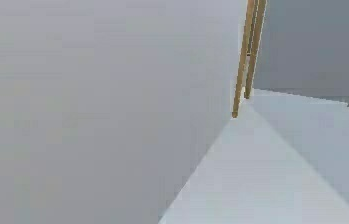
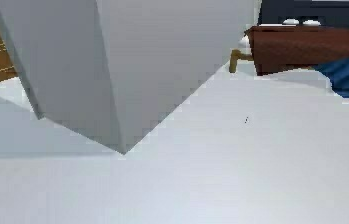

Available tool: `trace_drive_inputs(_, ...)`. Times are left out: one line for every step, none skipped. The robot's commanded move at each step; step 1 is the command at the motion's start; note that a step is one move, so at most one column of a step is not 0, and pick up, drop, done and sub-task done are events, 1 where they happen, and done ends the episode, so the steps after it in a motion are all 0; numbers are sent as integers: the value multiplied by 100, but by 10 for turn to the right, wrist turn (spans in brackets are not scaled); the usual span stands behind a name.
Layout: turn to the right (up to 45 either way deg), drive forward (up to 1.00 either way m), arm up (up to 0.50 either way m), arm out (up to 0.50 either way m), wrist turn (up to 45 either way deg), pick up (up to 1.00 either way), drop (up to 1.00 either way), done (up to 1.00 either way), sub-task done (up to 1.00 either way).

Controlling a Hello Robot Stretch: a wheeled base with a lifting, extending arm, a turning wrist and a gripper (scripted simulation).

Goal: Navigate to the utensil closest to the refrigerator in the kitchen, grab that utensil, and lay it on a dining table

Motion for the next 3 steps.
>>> trace_drive_inputs(300,0,0,0,0,0,0,0,0)
trace_drive_inputs(0,100,0,0,0,0,0,0,0)
trace_drive_inputs(0,100,0,0,0,0,0,0,0)
